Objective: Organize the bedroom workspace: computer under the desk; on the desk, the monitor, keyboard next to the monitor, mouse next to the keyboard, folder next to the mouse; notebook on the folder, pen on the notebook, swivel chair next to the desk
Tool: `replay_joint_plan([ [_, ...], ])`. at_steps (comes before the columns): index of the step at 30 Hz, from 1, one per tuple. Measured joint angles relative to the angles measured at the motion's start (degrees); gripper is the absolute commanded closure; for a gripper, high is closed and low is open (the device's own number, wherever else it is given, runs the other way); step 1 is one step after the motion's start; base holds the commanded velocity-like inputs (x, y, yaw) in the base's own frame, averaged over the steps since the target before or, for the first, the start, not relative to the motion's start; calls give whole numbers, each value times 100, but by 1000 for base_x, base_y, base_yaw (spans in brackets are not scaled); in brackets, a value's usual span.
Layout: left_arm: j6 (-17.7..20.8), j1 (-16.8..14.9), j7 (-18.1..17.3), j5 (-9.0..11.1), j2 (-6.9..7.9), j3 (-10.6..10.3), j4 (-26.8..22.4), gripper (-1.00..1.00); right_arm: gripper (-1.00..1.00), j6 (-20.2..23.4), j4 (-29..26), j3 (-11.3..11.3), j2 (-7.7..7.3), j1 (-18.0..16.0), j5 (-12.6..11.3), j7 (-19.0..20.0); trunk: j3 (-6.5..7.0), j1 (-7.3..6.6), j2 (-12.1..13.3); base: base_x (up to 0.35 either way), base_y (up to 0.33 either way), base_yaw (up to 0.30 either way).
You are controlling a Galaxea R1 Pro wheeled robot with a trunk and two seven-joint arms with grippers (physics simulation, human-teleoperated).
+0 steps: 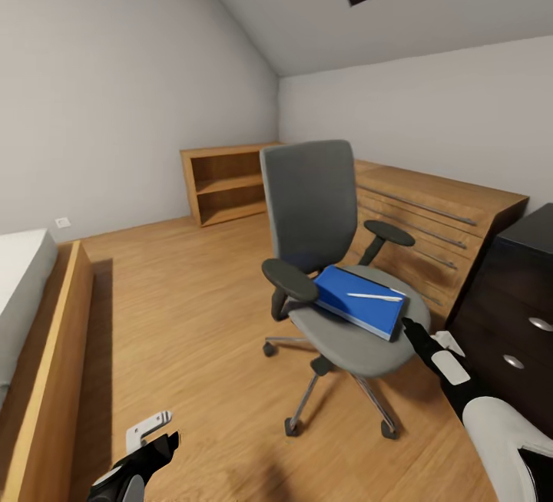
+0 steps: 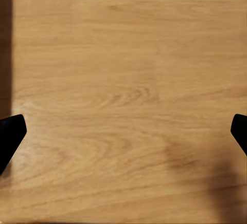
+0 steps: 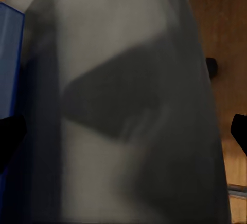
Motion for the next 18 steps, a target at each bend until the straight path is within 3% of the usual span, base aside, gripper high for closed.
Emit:
replay_joint_plan([
  [3,0,0,0,0,0,0,0,-100,-100,-3,-1,-9,-1,0,13,-2,-1,0,0,0,-70,245],
  [8,0,-2,0,1,-1,-2,3,-100,-100,-9,12,38,-5,2,-40,23,-1,1,0,-42,-31,67],
  [18,0,-2,0,4,-1,-2,3,-100,-100,-14,207,50,-3,2,-51,29,-1,4,0,-280,-3,7],
])
